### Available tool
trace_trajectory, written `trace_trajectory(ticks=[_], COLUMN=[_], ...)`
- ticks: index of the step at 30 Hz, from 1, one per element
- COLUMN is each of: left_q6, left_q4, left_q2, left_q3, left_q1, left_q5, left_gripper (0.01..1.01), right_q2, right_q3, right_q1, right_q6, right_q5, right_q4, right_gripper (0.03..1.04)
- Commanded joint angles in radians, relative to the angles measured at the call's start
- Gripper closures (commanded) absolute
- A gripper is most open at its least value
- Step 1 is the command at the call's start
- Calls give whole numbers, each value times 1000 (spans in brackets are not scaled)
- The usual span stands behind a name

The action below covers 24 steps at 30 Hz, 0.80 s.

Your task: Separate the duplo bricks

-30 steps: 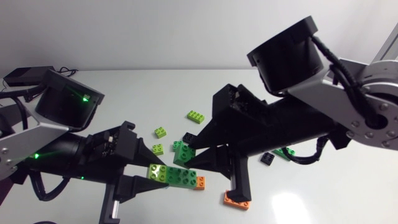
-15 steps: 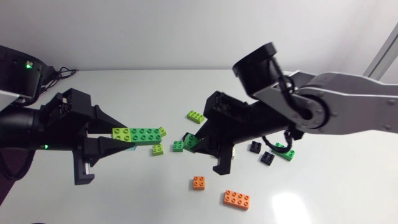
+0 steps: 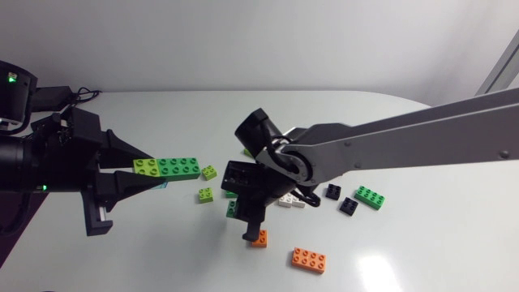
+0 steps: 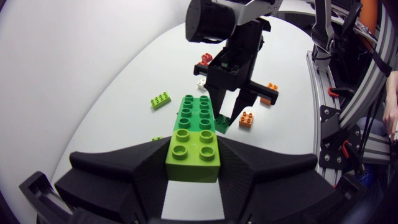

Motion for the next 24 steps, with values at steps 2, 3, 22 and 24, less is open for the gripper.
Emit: trace_trajectory(ticks=[2, 3, 22, 24], left_q6=[-13, -13, 26, 29], left_q4=[-15, -16, -26, -26], left_q2=[-17, -19, -16, -14], left_q3=[10, 10, -2, -2], left_q1=[7, 11, 42, 46], left_q5=[3, 5, 6, 8], left_gripper=[711, 711, 711, 711], right_q2=[81, 93, 231, 228], right_q3=[75, 89, 201, 199], right_q1=[16, 18, 19, 19], right_q6=[-15, -16, 1, 4], right_q5=[32, 39, 103, 103], right_q4=[-38, -45, -106, -111], right_gripper=[787, 787, 574, 480])
